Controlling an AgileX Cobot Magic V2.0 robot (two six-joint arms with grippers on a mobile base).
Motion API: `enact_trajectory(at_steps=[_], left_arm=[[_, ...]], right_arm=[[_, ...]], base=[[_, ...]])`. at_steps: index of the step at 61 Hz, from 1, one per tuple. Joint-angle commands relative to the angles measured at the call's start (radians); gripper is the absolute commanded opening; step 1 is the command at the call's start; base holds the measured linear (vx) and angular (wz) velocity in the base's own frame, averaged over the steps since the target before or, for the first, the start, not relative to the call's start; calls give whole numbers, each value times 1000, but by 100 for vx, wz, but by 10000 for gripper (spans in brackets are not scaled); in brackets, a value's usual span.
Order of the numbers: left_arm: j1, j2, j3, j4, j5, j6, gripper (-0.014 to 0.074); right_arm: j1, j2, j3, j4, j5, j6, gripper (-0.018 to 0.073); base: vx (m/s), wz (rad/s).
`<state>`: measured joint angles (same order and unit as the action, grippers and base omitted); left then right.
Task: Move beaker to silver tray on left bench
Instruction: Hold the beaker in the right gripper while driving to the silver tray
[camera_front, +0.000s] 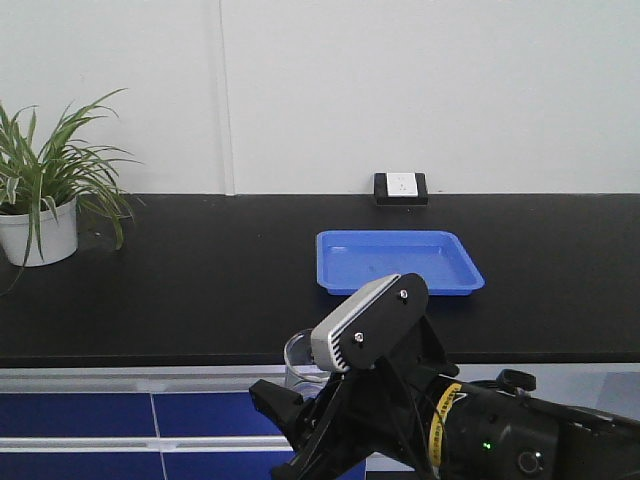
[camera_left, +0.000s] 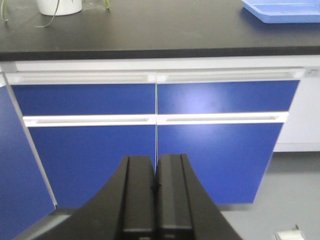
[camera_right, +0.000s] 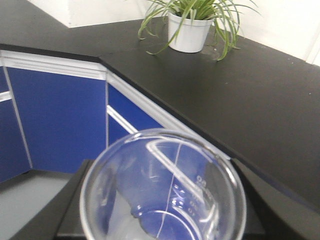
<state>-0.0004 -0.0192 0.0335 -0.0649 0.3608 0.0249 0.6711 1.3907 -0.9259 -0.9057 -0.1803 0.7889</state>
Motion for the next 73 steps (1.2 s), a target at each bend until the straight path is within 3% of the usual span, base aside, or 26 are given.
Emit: enact_trajectory(at_steps=[1, 31, 73], left_arm=[[-3, -7, 20, -5, -78, 0, 1], [-3, -7, 20, -5, -78, 0, 1], [-3, -7, 20, -5, -78, 0, 1]], right_arm=[[2, -38, -31, 11, -46, 2, -14], [2, -38, -31, 11, -46, 2, -11], [2, -38, -31, 11, -46, 2, -11]], base=[[-32, -1], [-25, 17], [-8, 75]])
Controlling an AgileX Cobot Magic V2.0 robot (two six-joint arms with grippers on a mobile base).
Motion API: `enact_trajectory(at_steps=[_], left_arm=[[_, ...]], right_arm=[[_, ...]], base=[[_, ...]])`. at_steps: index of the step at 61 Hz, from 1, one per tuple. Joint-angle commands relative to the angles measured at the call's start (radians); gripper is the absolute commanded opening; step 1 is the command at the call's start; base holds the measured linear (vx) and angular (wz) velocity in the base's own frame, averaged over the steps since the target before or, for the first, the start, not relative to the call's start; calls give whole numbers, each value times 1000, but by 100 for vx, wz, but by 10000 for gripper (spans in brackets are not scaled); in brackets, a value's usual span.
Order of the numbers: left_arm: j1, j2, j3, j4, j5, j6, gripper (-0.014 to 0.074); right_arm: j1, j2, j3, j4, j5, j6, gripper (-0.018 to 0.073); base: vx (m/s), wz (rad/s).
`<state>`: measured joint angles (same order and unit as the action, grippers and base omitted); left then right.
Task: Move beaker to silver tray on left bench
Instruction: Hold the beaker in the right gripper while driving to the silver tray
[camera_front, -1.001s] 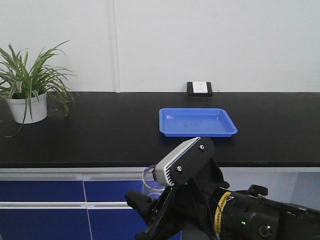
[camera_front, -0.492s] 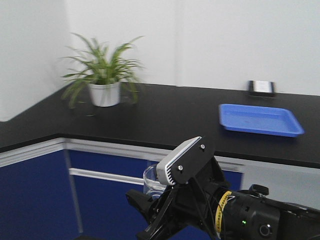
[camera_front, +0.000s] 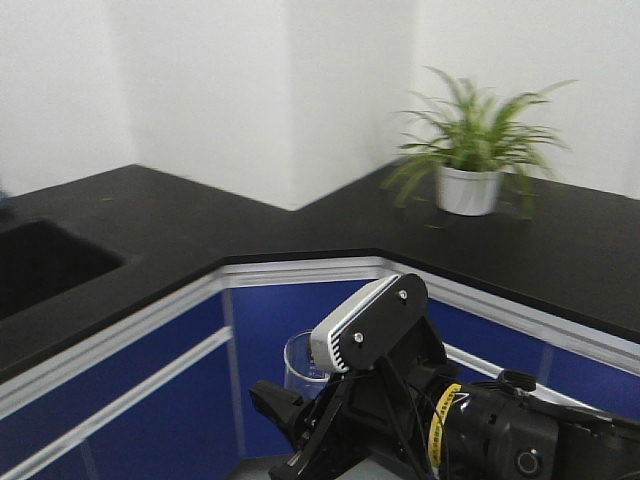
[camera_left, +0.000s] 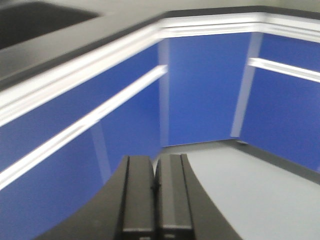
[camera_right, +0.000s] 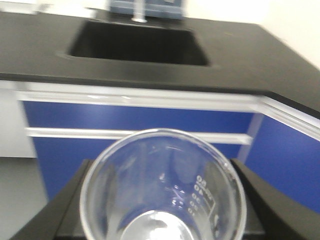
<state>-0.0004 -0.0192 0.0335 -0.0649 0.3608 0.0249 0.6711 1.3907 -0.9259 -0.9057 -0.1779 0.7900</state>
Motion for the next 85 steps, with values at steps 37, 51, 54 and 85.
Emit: enact_trajectory(at_steps=[37, 51, 54, 85], left_arm=[[-3, -7, 20, -5, -78, 0, 1], [-3, -7, 20, -5, -78, 0, 1], [-3, -7, 20, -5, -77, 0, 1], [-3, -7, 20, -5, -77, 0, 1]], right_arm=[[2, -38, -31, 11, -49, 1, -11], [2, -38, -31, 11, -49, 1, -11], [2, -38, -31, 11, -49, 1, -11], [2, -38, -31, 11, -49, 1, -11]], base=[[7, 65], [17, 64], [19, 72], [21, 63]])
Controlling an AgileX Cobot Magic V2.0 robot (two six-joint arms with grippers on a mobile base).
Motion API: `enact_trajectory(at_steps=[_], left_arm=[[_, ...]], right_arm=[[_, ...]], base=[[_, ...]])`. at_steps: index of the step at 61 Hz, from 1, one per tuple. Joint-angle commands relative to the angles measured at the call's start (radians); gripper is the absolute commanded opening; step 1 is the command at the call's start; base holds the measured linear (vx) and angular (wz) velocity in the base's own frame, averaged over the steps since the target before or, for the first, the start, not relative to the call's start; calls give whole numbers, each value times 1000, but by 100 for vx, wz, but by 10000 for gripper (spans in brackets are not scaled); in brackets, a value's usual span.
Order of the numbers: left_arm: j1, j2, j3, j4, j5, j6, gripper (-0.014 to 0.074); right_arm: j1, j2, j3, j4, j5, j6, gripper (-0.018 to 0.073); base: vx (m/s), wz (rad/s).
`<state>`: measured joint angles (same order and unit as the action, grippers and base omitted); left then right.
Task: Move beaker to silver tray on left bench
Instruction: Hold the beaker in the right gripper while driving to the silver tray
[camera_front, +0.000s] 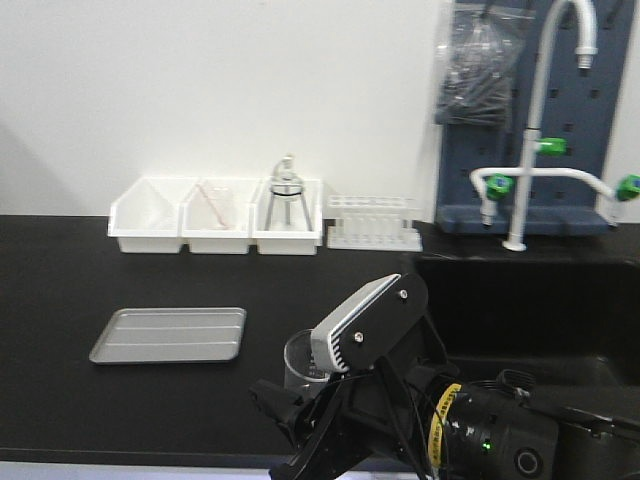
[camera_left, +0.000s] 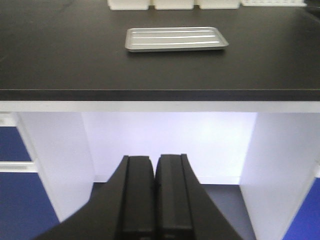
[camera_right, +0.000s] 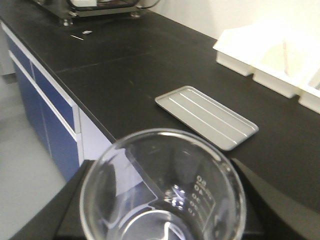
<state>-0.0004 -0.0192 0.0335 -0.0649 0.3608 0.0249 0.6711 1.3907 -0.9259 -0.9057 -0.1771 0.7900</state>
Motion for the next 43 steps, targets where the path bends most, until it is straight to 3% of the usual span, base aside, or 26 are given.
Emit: enact_trajectory(at_steps=[1, 18, 43], left_arm=[[-3, -7, 20, -5, -77, 0, 1], [-3, -7, 20, -5, -77, 0, 1], [-3, -7, 20, -5, -77, 0, 1]], right_arm=[[2, -38, -31, 11, -50, 1, -11], [2, -38, -31, 11, -50, 1, -11], [2, -38, -31, 11, -50, 1, -11]], base=[[23, 42], [25, 28], [28, 2]])
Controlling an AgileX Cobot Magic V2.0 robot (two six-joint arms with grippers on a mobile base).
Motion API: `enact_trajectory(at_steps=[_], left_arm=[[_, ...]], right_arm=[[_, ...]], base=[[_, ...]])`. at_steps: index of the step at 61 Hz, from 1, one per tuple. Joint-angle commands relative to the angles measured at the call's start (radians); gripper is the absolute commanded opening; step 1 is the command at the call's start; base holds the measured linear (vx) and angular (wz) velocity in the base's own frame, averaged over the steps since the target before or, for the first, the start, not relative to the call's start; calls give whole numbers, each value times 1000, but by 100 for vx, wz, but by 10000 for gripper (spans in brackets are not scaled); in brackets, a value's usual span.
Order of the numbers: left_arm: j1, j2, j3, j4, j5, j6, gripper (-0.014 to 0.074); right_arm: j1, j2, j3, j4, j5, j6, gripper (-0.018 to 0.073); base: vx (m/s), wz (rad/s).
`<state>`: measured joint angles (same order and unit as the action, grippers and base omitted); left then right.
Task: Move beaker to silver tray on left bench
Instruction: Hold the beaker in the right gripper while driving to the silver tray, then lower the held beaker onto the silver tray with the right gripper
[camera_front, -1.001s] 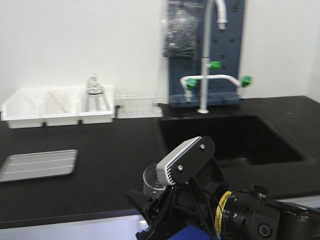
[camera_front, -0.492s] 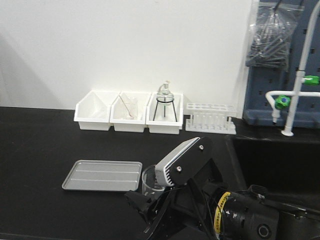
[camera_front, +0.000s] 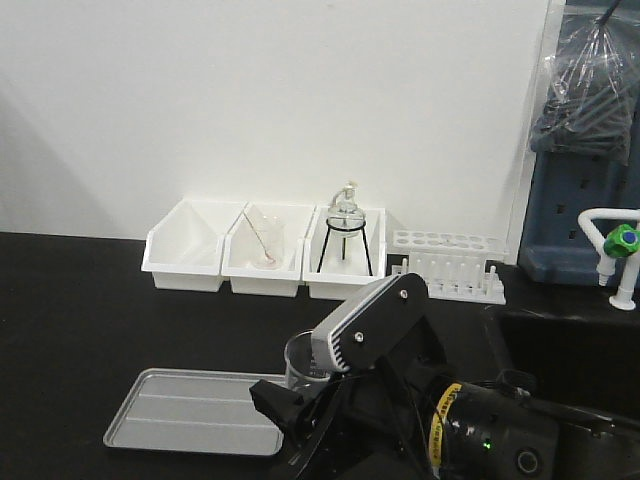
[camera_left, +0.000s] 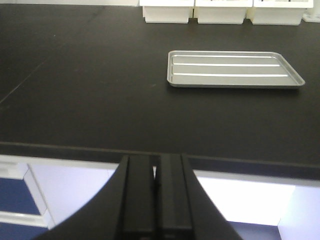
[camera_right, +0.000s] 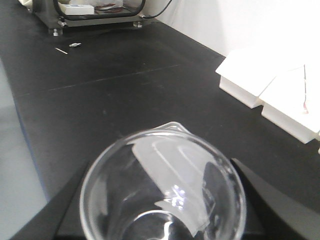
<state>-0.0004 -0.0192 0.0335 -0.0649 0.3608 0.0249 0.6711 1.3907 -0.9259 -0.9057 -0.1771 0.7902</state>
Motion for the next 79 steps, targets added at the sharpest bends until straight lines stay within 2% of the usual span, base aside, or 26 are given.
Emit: enact_trajectory(at_steps=[1, 36, 79], left_arm=[[-3, -7, 20, -5, -77, 0, 1], [-3, -7, 20, -5, -77, 0, 1], [-3, -7, 20, -5, -77, 0, 1]], right_arm=[[2, -38, -31, 11, -50, 0, -11], [2, -38, -31, 11, -50, 0, -11], [2, -29, -32, 11, -52, -1, -11]], base=[[24, -1], [16, -2], [2, -1]])
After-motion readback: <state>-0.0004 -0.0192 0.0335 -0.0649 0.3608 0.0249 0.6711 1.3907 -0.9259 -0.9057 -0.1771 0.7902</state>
